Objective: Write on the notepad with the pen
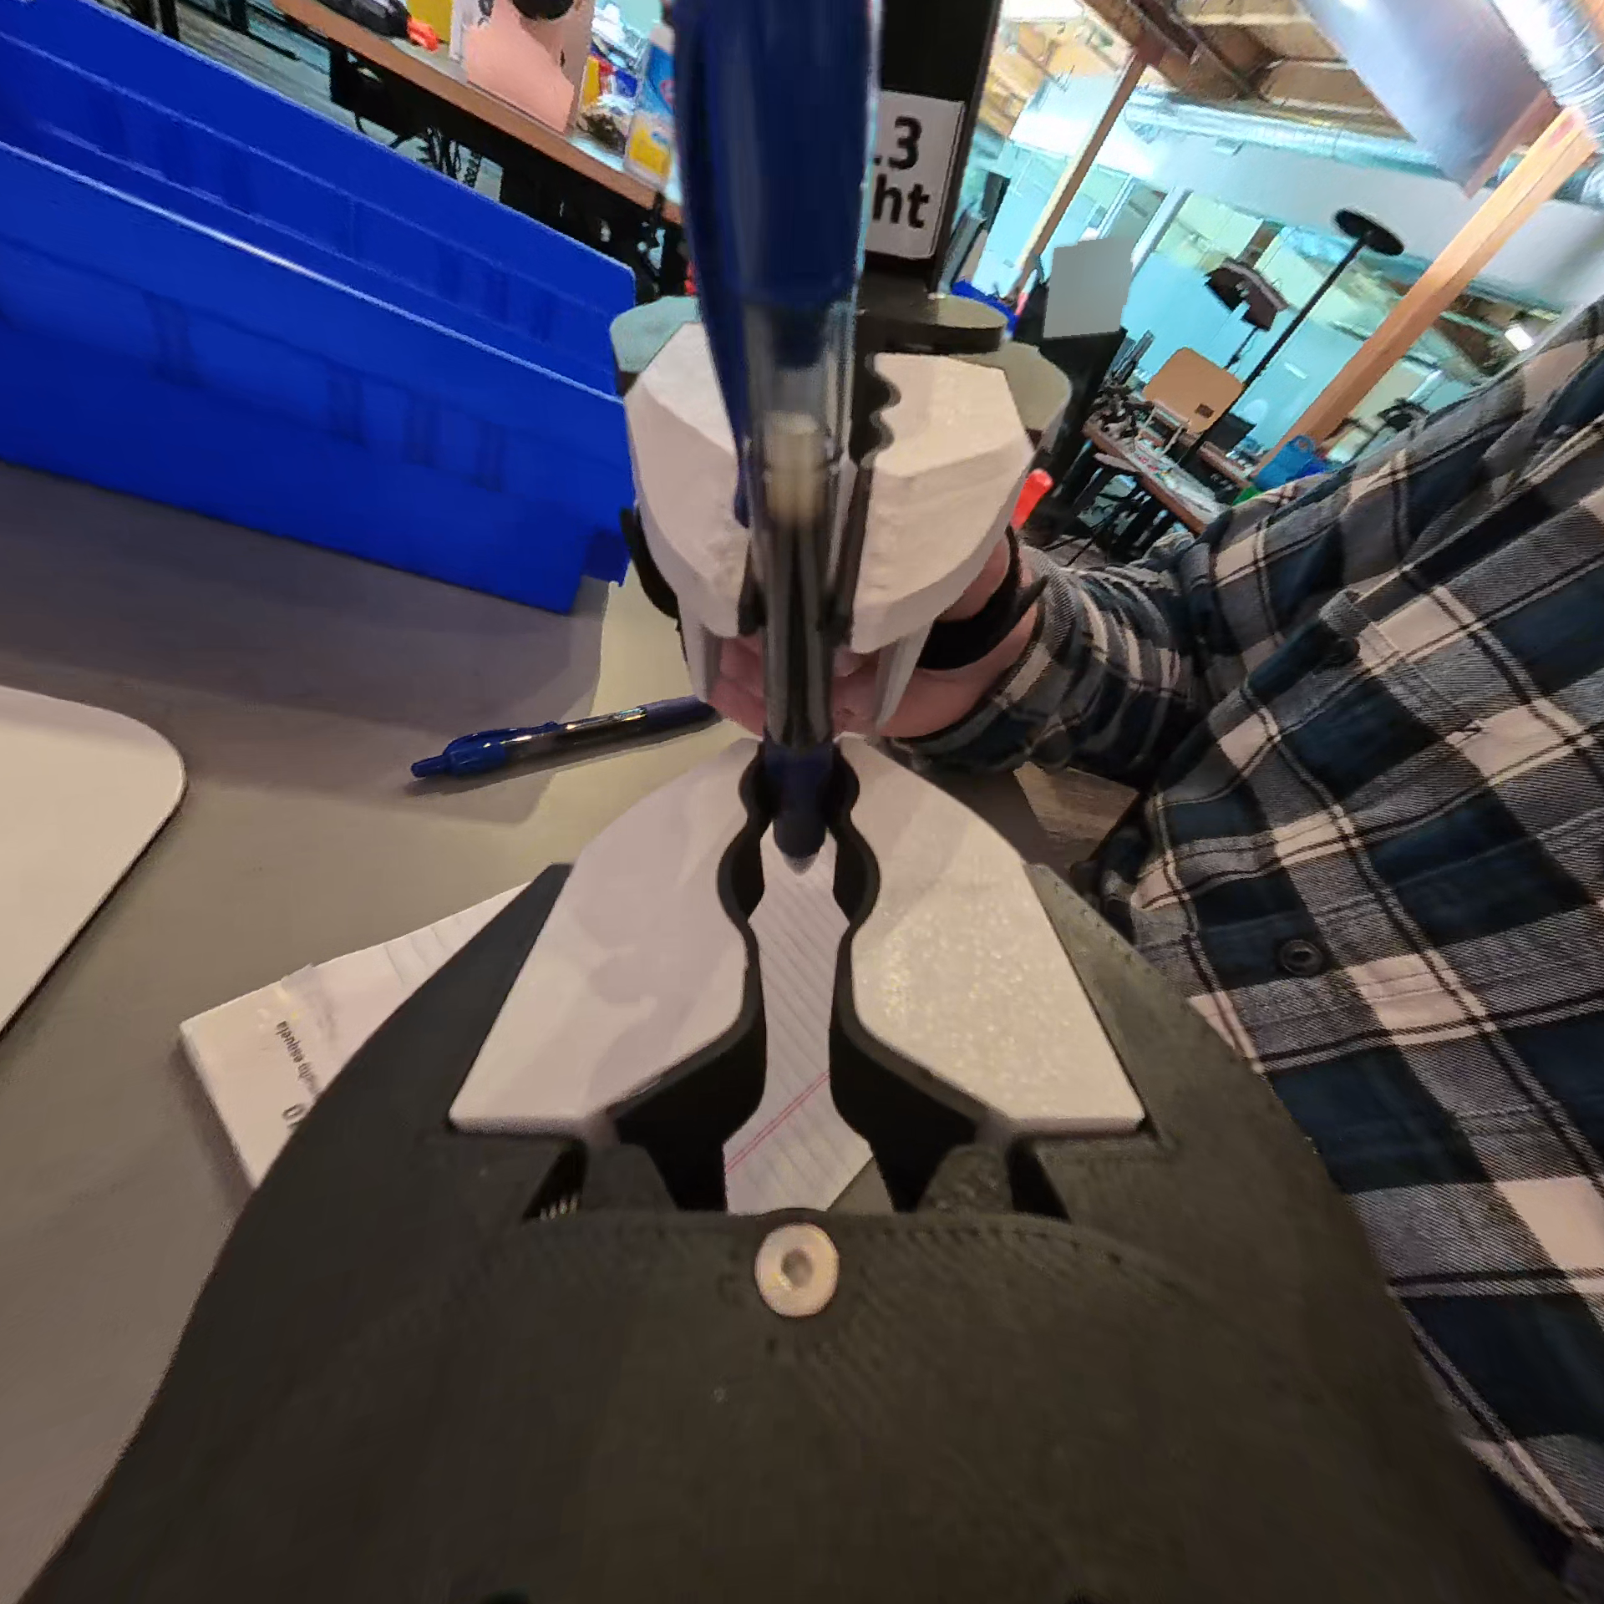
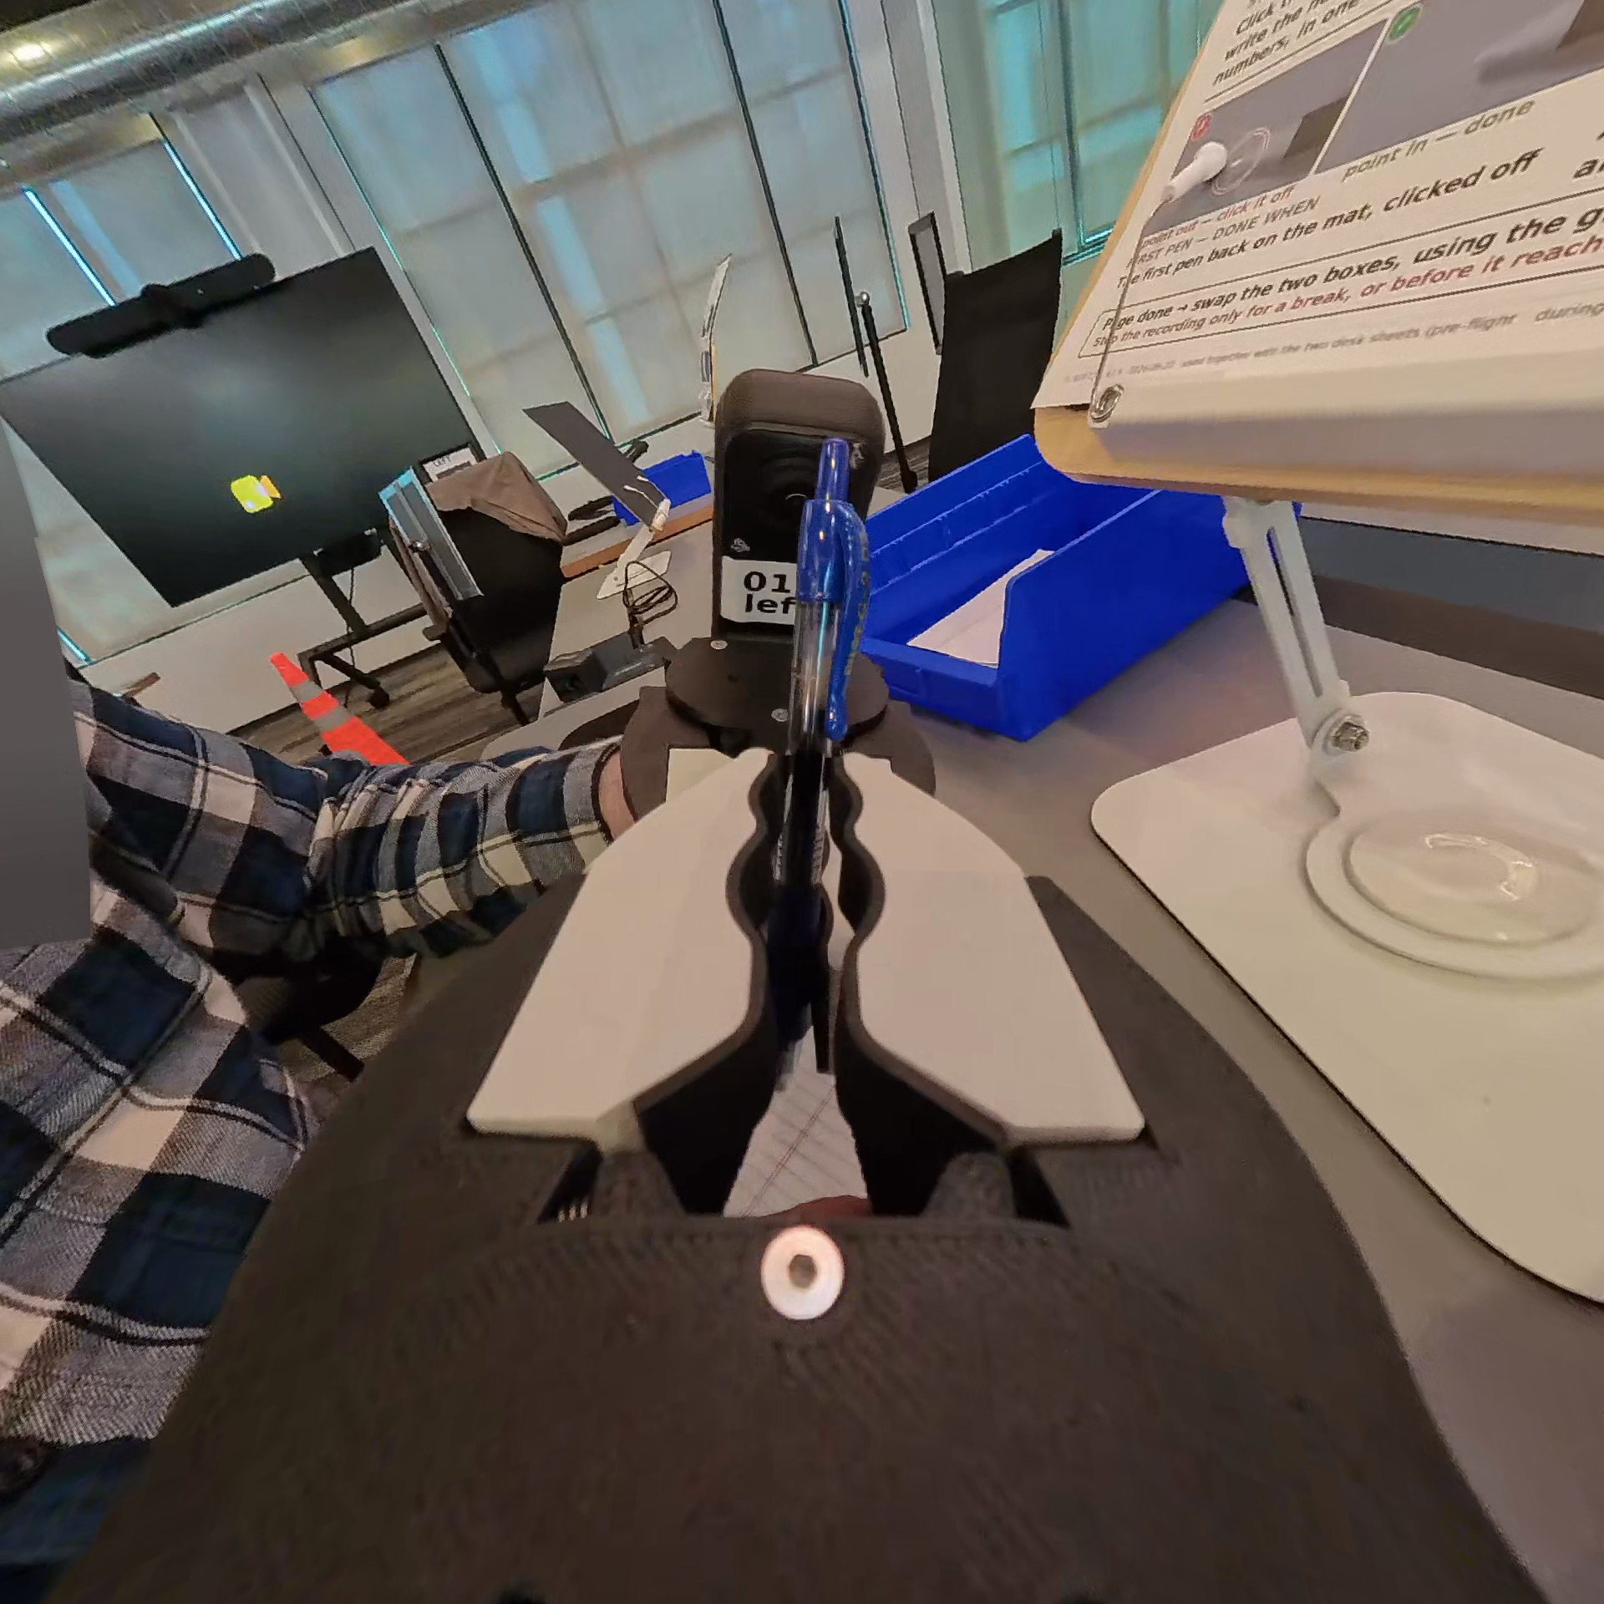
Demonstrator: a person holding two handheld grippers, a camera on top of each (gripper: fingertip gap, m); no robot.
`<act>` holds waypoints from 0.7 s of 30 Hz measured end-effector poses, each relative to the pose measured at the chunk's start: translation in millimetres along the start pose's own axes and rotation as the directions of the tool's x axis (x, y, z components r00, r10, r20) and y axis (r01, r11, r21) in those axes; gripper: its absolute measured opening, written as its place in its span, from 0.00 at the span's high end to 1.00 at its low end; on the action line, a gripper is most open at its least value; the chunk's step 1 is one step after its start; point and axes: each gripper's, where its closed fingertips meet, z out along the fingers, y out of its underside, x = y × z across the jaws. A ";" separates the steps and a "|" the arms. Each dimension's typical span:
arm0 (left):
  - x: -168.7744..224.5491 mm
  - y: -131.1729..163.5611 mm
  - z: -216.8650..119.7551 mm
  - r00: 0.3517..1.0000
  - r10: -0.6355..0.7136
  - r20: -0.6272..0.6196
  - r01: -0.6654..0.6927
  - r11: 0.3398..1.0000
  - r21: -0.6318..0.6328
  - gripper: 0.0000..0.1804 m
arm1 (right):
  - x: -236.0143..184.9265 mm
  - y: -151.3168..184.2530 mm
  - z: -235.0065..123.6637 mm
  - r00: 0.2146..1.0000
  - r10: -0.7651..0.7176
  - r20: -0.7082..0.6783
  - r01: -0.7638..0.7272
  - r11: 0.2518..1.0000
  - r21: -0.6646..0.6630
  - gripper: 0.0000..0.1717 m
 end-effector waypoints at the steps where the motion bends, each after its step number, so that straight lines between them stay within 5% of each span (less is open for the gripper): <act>1: -0.7 -0.7 -1.5 1.000 0.003 0.008 -0.003 1.000 -0.003 0.94 | 0.7 -1.9 -1.7 1.000 -0.005 -0.002 0.005 1.000 0.011 0.94; 7: -1.6 9.0 -5.7 1.000 0.011 0.019 -0.009 0.996 -0.094 0.94 | 0.6 3.4 -7.6 0.999 -0.032 0.024 0.033 0.998 -0.061 0.94; 11: -2.4 14.0 -7.1 1.000 0.013 0.029 -0.009 0.990 -0.143 0.94 | 4.7 -8.7 -18.8 0.971 -0.236 -0.035 0.230 0.964 -0.135 0.72; 16: 0.4 23.6 -4.7 1.000 -0.010 0.006 0.011 0.979 -0.205 0.94 | -5.3 -15.0 -17.4 0.752 -0.659 0.001 0.611 0.696 -0.378 0.48; 21: 4.3 29.0 -0.1 1.000 -0.015 -0.013 0.011 0.972 -0.235 0.94 | -8.9 -2.0 -8.1 0.605 -0.784 0.137 0.719 0.464 -0.517 0.47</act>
